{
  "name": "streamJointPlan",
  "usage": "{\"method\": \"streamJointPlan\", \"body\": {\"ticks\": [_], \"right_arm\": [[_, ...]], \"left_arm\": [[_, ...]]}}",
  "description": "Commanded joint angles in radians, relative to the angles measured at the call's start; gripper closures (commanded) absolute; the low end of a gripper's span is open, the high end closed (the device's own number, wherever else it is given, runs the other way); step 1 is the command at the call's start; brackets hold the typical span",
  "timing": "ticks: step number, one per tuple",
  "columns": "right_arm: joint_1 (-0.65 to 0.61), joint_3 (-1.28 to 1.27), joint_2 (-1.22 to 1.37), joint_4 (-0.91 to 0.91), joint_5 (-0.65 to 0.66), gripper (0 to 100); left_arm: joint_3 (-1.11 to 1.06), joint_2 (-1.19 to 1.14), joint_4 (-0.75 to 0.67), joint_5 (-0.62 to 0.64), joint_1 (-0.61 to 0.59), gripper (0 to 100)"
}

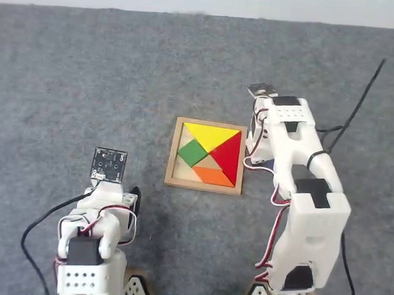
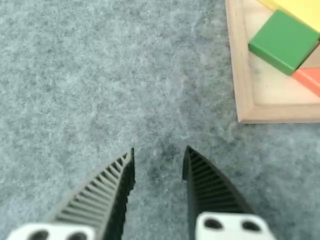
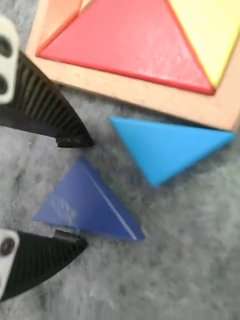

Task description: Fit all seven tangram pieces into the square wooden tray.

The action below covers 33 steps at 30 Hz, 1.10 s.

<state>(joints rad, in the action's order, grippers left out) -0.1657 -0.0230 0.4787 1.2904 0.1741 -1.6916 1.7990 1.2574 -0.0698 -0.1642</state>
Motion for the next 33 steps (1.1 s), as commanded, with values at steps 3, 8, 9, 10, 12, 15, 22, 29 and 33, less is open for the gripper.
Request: {"method": "streamJointPlan", "body": {"ticks": [3,8,9,10,12,15,22,29,33], "right_arm": [[0.035,-0.005,-0.053,-0.012,0.011,74.6],[0.035,-0.006,-0.053,-0.031,0.011,80.9],[0.036,-0.006,-0.053,-0.031,0.011,80.9],[0.038,-0.006,-0.053,-0.031,0.011,80.9],[0.038,-0.006,-0.053,-0.031,0.009,81.1],[0.038,-0.006,-0.059,-0.025,0.008,81.1],[0.028,-0.003,-0.17,0.005,0.008,81.2],[-0.044,-0.006,-0.325,0.073,-0.009,81.2],[-0.122,-0.009,-0.366,0.093,-0.029,81.2]], "left_arm": [[0.008,0.028,0.009,-0.006,0.002,85],[0.008,0.028,0.009,-0.006,0.002,85],[0.008,0.028,0.009,-0.006,0.002,85],[0.008,0.028,0.009,-0.006,0.002,85],[0.008,0.028,0.009,-0.006,0.002,85],[0.008,0.028,0.009,-0.006,0.002,85],[0.008,0.028,0.009,-0.006,0.002,85],[0.008,0.028,0.009,-0.006,0.002,85],[0.008,0.028,0.009,-0.006,0.002,85]]}}
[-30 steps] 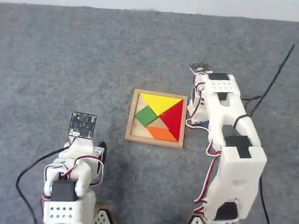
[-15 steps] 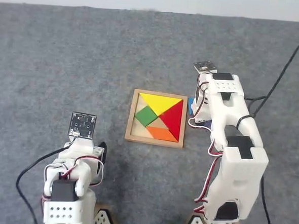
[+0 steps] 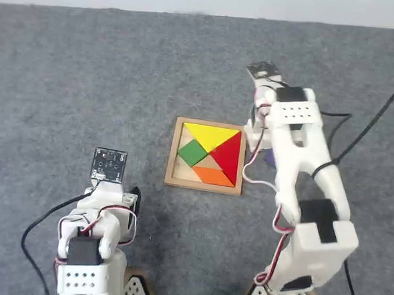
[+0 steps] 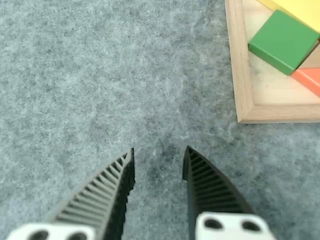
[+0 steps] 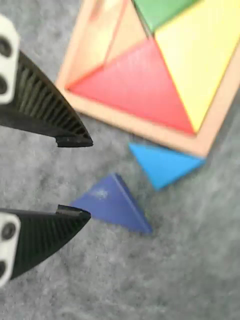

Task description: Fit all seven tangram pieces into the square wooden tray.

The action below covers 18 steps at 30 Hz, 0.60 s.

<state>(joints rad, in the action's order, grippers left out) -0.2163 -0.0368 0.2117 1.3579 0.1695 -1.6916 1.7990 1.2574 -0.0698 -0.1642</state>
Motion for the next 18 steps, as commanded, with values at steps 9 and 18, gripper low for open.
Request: {"method": "streamJointPlan", "body": {"ticks": [9,18], "right_arm": [[-0.021,-0.157,-0.125,-0.11,-0.04,80.7],[0.033,-0.261,-0.124,-0.248,-0.083,71.1]], "left_arm": [[0.008,0.028,0.009,-0.006,0.002,85],[0.008,0.028,0.009,-0.006,0.002,85]]}}
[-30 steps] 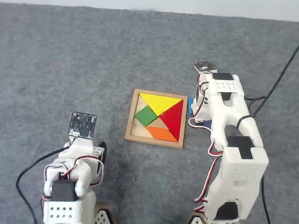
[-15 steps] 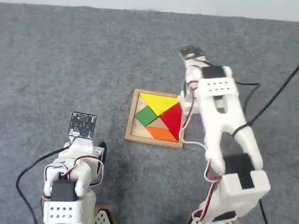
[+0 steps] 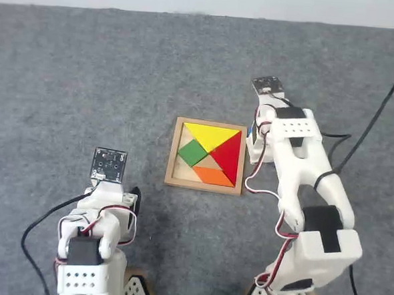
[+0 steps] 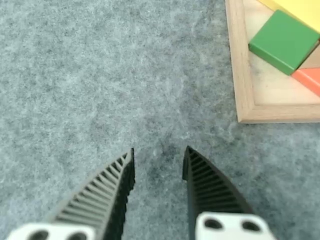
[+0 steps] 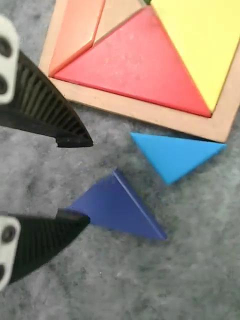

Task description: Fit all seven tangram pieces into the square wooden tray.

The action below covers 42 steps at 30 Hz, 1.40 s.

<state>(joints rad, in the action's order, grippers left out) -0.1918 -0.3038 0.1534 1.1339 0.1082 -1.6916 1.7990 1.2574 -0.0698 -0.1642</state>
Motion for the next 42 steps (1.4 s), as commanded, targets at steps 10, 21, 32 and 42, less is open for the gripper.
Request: {"method": "streamJointPlan", "body": {"ticks": [10,21,32,42], "right_arm": [[0.016,0.035,-0.024,-0.044,-0.014,72.1],[0.019,0.25,0.202,0.059,-0.015,72.3],[0.048,0.229,0.223,0.073,-0.023,72.5],[0.047,0.233,0.251,0.045,-0.017,82.8]], "left_arm": [[0.008,0.028,0.009,-0.006,0.002,85],[0.008,0.028,0.009,-0.006,0.002,85],[0.008,0.028,0.009,-0.006,0.002,85],[0.008,0.028,0.009,-0.006,0.002,85]]}}
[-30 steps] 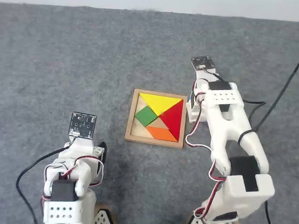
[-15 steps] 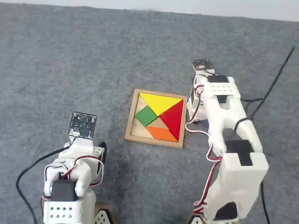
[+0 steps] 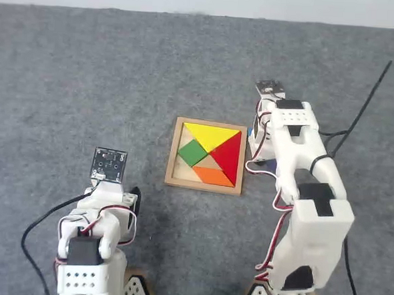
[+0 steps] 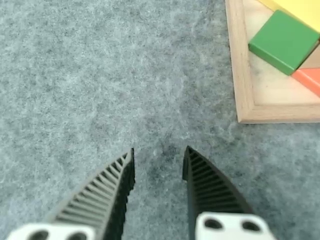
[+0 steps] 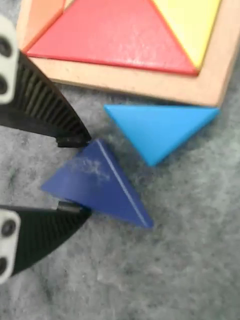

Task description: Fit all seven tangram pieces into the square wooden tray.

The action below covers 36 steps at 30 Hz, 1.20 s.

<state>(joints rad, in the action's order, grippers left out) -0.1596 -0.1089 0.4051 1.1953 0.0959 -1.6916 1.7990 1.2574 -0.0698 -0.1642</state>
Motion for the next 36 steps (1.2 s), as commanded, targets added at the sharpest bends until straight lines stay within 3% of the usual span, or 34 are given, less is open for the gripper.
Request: {"method": "streamJointPlan", "body": {"ticks": [1,9,14,20,24,33,36], "right_arm": [[0.015,0.038,0.001,-0.016,-0.005,82.9],[0.016,0.044,-0.001,-0.005,-0.009,82.8],[0.047,0.123,-0.001,0.099,-0.061,82.6],[0.125,0.222,0.001,0.168,-0.072,76.7],[0.105,0.25,0.001,0.173,-0.051,76.7],[-0.027,0.252,0.035,0.12,-0.358,76.8],[-0.021,0.256,0.077,0.091,-0.393,76.8]], "left_arm": [[0.008,0.028,0.009,-0.006,0.002,85],[0.008,0.028,0.009,-0.006,0.002,85],[0.008,0.028,0.009,-0.006,0.002,85],[0.008,0.028,0.009,-0.006,0.002,85],[0.008,0.028,0.009,-0.006,0.002,85],[0.008,0.028,0.009,-0.006,0.002,85],[0.008,0.028,0.009,-0.006,0.002,85]]}}
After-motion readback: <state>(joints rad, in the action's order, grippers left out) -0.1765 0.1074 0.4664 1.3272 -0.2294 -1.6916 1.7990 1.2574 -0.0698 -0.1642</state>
